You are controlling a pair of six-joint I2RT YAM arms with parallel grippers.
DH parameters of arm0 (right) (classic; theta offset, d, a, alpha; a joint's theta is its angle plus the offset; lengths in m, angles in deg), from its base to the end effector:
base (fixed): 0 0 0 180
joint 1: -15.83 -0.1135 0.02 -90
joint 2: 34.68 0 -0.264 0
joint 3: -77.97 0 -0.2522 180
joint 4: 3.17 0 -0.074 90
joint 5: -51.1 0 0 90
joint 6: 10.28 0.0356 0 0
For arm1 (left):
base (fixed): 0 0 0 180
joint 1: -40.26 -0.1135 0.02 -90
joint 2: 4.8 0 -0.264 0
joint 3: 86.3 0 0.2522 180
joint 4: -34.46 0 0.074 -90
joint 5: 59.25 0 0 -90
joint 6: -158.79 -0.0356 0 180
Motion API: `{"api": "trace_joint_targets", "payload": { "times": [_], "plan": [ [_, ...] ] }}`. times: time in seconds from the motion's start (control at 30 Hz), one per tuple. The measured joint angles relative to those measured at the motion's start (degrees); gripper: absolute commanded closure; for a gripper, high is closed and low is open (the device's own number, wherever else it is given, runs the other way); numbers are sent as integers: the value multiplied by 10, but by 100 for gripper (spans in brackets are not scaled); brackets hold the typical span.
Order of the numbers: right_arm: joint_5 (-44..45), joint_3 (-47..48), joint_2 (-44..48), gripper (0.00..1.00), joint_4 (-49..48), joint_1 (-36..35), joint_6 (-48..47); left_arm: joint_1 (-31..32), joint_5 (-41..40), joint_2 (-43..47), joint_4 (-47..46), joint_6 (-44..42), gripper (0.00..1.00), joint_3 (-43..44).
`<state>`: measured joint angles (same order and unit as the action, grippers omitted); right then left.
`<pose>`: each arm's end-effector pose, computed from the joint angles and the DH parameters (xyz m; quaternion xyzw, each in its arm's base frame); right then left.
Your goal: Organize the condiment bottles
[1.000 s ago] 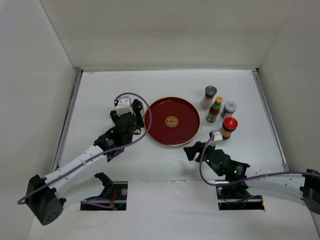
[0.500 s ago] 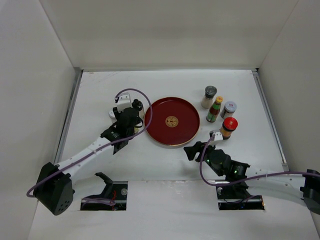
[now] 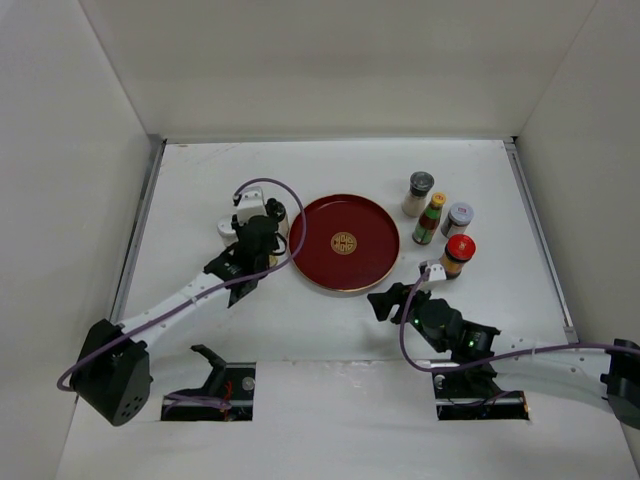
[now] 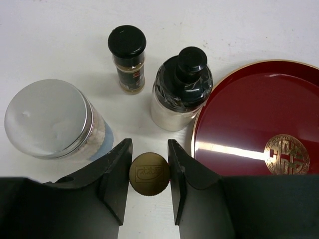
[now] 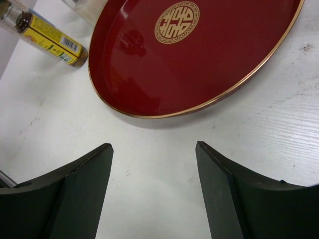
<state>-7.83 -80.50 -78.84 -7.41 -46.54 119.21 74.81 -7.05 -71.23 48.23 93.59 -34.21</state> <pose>0.0917 0.1355 0.1674 -0.0014 0.7969 0.3007 0.5239 0.2173 -0.1232 0.2449 -0.0970 0.8226 0.0005 0.5602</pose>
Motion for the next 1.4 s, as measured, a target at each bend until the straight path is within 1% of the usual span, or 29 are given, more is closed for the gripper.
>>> {"api": "trace_joint_targets", "payload": {
  "times": [0.17,0.27,0.33,0.43,0.53,0.67,0.73,0.93,1.0,1.03,1.1,1.23,1.33,1.4],
  "plan": [
    [0,0,5,26,0,0,0,35,-5,49,45,-8,81,16],
    [0,0,6,26,0,0,0,69,-6,55,49,-13,81,63],
    [0,0,7,26,0,0,0,87,-5,39,36,-15,81,102],
    [0,0,7,26,0,0,1,94,4,-18,-12,-19,81,152],
    [0,0,11,26,0,0,3,86,20,-110,-54,-23,82,202],
    [1,0,19,26,0,-1,4,73,45,-229,-71,-31,82,263],
    [3,0,21,26,0,-2,5,66,56,-273,-71,-38,82,290],
    [5,0,19,26,0,-3,5,56,77,-368,-89,-53,82,358],
    [5,0,18,26,0,-3,5,56,79,-391,-102,-57,80,370],
    [5,0,18,26,0,-3,5,56,79,-400,-110,-60,77,372],
    [5,0,18,26,0,-3,5,56,79,-415,-120,-63,67,372],
    [5,0,18,26,0,-3,5,56,76,-426,-152,-73,44,372],
    [5,0,18,25,0,-3,5,56,76,-426,-168,-78,23,366],
    [5,0,18,25,0,-3,5,59,75,-424,-175,-79,16,358]
  ]
}}
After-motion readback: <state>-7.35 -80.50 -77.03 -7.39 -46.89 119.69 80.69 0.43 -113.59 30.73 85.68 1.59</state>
